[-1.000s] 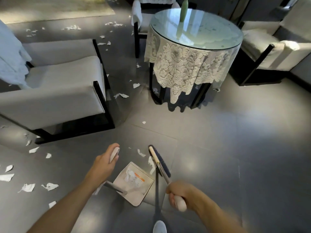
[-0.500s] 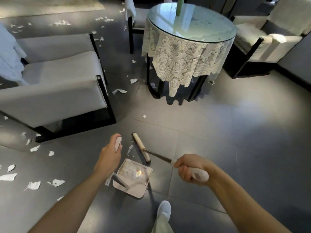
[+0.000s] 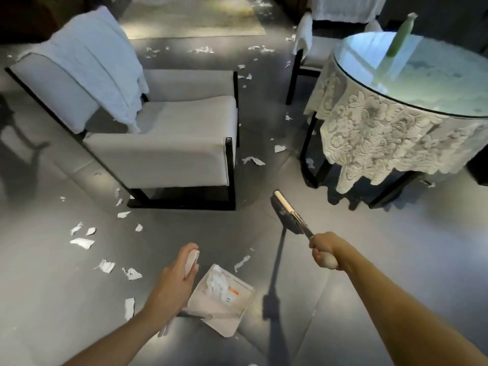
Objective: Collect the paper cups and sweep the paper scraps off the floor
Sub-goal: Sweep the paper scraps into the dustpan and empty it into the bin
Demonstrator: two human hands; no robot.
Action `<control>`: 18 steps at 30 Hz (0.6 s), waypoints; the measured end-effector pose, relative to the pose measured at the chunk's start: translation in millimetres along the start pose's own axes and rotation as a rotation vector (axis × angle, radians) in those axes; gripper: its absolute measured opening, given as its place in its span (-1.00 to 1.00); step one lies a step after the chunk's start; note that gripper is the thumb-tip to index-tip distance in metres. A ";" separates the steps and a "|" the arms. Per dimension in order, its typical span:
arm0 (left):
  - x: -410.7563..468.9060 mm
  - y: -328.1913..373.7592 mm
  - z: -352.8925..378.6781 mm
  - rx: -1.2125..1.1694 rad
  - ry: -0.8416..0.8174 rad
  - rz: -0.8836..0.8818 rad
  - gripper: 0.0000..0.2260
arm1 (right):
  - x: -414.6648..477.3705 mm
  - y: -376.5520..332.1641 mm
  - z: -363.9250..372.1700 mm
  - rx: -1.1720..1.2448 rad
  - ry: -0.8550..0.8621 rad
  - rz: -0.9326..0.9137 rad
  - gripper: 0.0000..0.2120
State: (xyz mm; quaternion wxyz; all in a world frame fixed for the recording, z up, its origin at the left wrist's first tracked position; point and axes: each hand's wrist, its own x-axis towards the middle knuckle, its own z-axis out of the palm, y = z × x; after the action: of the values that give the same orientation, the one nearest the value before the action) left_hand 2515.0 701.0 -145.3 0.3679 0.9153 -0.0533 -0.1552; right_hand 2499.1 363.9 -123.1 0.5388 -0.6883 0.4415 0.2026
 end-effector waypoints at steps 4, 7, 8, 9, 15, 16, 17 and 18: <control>15.2 -8.1 -2.4 -0.004 0.023 0.001 -0.78 | 49.4 -15.3 -6.7 -0.064 -0.016 0.016 -0.71; 21.4 -6.8 1.3 -0.035 0.026 0.013 -0.77 | 78.2 -14.5 -14.1 -0.104 -0.104 0.118 -0.74; 23.8 -6.7 1.7 -0.042 0.027 0.014 -0.76 | 79.8 -12.7 -13.3 -0.116 -0.134 0.173 -0.75; 26.6 -7.2 1.5 -0.050 0.034 0.011 -0.76 | 77.2 -9.4 -9.9 -0.142 -0.158 0.213 -0.76; 28.4 3.6 15.2 -0.056 0.032 0.015 -0.74 | 7.5 41.0 28.6 -0.260 -0.278 0.299 -0.83; 27.8 6.2 17.3 -0.054 0.028 0.025 -0.74 | -10.2 50.6 33.8 -0.260 -0.307 0.309 -0.83; 26.8 7.5 18.0 -0.053 0.023 0.032 -0.75 | -29.6 59.4 38.8 -0.252 -0.350 0.329 -0.82; 25.2 7.4 17.3 -0.052 0.019 0.036 -0.75 | -48.8 67.2 43.6 -0.215 -0.397 0.371 -0.82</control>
State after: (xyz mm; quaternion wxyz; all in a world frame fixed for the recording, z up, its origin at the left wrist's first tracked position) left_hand 2533.4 679.0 -158.1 0.3948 0.9057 -0.0622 -0.1410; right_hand 2426.4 421.1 -138.8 0.4923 -0.5957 0.4217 0.4743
